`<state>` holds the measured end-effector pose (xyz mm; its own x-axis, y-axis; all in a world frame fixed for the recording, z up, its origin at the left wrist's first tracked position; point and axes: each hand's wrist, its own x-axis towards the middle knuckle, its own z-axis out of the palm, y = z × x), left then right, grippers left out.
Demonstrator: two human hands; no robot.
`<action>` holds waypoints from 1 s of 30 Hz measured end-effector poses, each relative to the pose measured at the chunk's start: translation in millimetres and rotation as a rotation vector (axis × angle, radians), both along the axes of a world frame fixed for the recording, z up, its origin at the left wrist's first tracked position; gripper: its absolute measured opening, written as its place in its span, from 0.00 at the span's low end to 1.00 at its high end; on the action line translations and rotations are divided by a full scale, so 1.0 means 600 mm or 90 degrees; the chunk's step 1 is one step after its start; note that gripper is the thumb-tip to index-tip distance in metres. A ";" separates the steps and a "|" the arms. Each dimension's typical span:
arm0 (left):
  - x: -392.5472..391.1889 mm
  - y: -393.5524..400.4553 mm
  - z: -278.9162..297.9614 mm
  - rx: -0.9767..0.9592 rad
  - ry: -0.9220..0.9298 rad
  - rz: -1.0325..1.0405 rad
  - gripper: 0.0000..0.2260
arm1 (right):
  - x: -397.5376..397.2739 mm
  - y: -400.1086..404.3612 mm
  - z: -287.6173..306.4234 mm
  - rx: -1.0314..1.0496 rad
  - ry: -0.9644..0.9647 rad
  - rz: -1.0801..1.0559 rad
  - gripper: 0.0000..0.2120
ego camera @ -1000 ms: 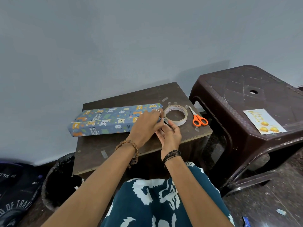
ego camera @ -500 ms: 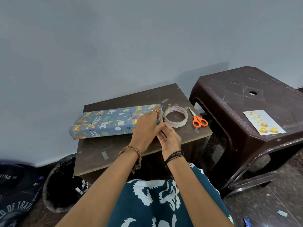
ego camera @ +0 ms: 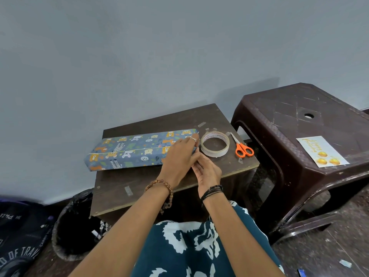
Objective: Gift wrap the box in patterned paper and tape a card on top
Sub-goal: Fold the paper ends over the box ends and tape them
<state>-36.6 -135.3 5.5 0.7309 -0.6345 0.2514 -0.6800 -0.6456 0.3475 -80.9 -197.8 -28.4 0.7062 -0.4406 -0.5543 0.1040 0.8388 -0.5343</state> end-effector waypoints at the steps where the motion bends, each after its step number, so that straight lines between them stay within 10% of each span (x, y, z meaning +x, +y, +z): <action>1: 0.001 0.000 -0.002 0.000 0.000 0.006 0.02 | 0.000 0.000 -0.001 -0.003 -0.003 0.000 0.05; 10: 0.005 0.002 -0.014 0.024 0.010 0.047 0.11 | 0.008 -0.009 -0.011 -0.116 0.040 0.049 0.08; 20: 0.011 0.009 -0.066 0.034 -0.057 0.066 0.16 | 0.013 -0.060 -0.004 -0.997 0.244 0.145 0.09; 30: 0.002 -0.013 -0.096 -0.103 -0.162 0.135 0.19 | 0.112 -0.101 0.017 -1.095 0.334 0.103 0.16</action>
<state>-35.5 -143.0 -51.9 0.7431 -0.4121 0.5272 -0.6145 -0.7322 0.2938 -13.4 -258.5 -17.9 0.7164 -0.6540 0.2432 -0.3616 -0.6461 -0.6722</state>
